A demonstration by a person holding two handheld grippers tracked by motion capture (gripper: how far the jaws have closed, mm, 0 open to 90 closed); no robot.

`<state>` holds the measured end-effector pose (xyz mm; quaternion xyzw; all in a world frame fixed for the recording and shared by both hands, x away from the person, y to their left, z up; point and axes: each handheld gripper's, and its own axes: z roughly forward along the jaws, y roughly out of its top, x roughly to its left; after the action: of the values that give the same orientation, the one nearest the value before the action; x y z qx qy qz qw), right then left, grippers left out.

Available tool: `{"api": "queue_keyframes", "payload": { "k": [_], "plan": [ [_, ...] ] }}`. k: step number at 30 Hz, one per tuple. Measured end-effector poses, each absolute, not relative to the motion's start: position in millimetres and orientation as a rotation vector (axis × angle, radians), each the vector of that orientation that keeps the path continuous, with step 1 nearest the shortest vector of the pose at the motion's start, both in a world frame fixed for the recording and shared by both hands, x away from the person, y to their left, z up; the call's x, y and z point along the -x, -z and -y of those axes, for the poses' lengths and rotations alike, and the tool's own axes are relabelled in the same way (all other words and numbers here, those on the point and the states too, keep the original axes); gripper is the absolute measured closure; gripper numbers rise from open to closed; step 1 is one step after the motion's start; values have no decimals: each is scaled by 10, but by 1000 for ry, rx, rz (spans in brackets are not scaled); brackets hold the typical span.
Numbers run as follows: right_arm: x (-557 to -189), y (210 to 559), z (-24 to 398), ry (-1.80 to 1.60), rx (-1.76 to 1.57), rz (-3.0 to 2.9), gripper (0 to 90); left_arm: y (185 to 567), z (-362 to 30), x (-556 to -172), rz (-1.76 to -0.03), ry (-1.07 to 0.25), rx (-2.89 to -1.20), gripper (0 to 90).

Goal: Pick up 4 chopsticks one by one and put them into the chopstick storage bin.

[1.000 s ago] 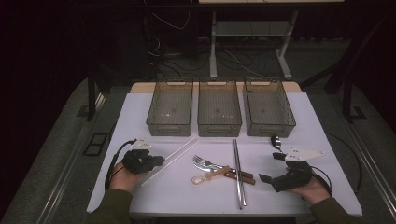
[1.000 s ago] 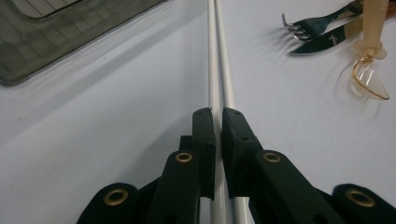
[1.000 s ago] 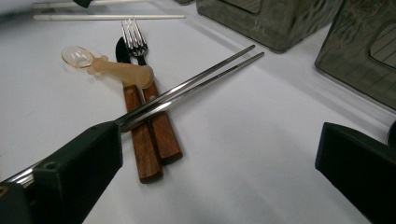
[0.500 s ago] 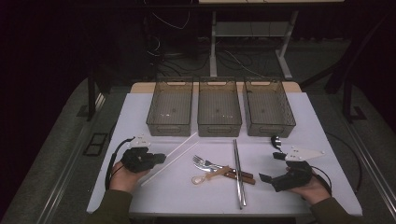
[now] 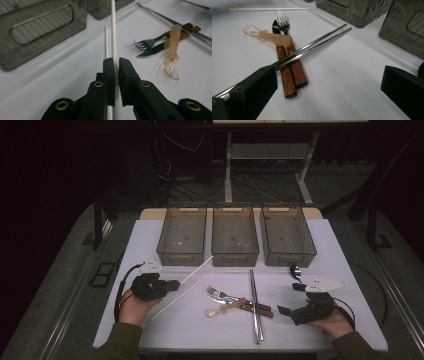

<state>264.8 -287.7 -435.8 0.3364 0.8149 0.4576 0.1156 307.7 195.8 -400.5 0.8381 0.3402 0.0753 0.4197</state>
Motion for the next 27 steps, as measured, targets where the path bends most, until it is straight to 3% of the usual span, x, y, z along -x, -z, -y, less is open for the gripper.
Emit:
{"api": "queue_keyframes", "payload": {
  "k": [27],
  "plan": [
    [-2635,4338,2897,-1359,-1000,-2361,8,3805,-1814,-3327,-837,-214,-2046,842]
  ]
}}
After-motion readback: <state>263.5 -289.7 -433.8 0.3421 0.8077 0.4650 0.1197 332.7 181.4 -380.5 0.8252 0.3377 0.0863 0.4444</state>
